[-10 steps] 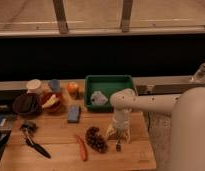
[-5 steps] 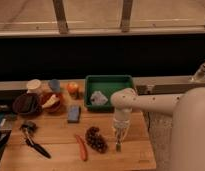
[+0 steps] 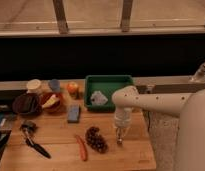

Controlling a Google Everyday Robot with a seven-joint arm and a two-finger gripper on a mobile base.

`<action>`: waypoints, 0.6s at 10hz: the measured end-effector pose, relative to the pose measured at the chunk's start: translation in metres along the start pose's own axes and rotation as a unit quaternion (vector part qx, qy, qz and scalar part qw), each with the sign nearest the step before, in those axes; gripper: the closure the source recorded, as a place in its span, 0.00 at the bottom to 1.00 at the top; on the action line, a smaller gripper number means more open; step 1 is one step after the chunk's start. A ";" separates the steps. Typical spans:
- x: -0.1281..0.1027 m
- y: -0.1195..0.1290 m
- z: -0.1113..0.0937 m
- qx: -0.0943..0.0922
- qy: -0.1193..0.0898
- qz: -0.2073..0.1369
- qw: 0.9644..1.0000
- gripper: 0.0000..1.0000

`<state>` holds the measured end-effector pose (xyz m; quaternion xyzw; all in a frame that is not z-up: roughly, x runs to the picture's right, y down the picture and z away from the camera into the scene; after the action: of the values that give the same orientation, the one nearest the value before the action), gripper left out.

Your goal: Place fork in tray

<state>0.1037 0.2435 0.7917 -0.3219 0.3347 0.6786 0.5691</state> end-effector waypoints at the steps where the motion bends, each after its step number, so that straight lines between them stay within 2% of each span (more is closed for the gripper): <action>1: -0.003 -0.004 -0.015 -0.003 -0.017 0.005 1.000 1.00; 3: -0.012 -0.010 -0.047 -0.010 -0.052 0.014 0.998 1.00; 6: -0.043 -0.022 -0.089 -0.027 -0.096 0.023 0.995 1.00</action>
<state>0.1364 0.1496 0.7744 -0.2624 0.2673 0.7281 0.5741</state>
